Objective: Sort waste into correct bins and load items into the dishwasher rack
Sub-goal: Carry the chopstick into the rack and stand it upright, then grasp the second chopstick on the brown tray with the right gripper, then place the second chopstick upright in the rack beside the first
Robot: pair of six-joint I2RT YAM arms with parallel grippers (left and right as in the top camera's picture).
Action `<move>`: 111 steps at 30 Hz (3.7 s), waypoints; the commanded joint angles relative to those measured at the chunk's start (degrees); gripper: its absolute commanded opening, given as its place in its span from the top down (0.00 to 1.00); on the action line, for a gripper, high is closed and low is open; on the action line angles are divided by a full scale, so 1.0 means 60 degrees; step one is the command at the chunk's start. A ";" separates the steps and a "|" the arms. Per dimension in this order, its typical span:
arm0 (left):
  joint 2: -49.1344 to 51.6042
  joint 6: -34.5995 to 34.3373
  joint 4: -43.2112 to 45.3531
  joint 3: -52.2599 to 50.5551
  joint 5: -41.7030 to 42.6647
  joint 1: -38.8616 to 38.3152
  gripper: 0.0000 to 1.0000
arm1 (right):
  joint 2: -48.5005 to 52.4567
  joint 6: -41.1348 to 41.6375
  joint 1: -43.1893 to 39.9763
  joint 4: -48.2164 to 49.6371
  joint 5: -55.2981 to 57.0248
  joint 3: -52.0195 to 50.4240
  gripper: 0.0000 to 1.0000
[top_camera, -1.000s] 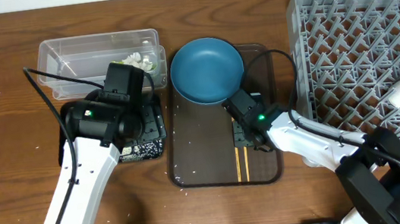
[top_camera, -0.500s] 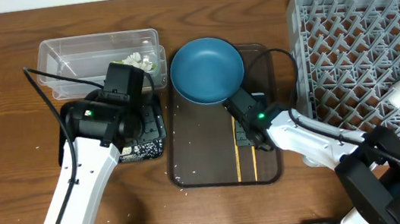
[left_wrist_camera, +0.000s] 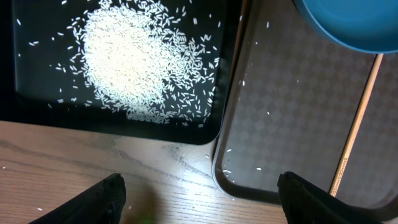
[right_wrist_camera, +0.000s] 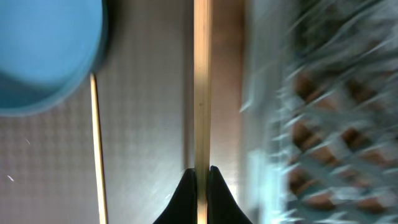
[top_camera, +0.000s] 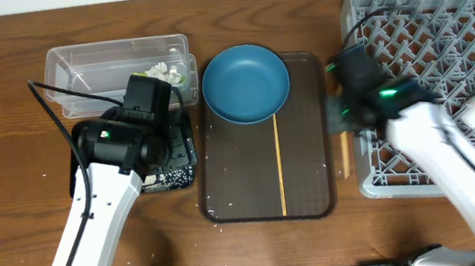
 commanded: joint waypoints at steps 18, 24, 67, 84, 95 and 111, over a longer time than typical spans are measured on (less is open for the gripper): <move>0.0058 -0.0087 -0.0018 -0.0036 -0.0051 0.0015 0.19 | 0.1348 -0.2823 -0.2448 0.0390 -0.0674 -0.0219 0.76; 0.0058 -0.0087 -0.0018 -0.0036 -0.0051 0.0015 0.19 | 0.0470 -0.2073 -0.2259 0.0382 -0.0973 0.0397 0.59; 0.0058 -0.0087 -0.0018 -0.0036 -0.0051 0.0015 0.19 | 0.4958 0.2918 0.2769 0.0951 0.0047 -0.0288 0.99; 0.0058 -0.0087 -0.0022 -0.0036 -0.0051 0.0015 0.19 | 0.0499 -0.1173 -0.0517 0.0302 -0.0237 0.0663 0.99; 0.0058 -0.0087 -0.0018 -0.0036 -0.0051 0.0015 0.19 | 0.1126 -0.2743 -0.2473 -0.0175 -0.0681 0.0324 0.99; 0.0058 -0.0091 -0.0029 -0.0036 -0.0051 0.0015 0.19 | 0.2597 -0.2725 -0.2455 -0.0171 -0.0739 0.0317 0.80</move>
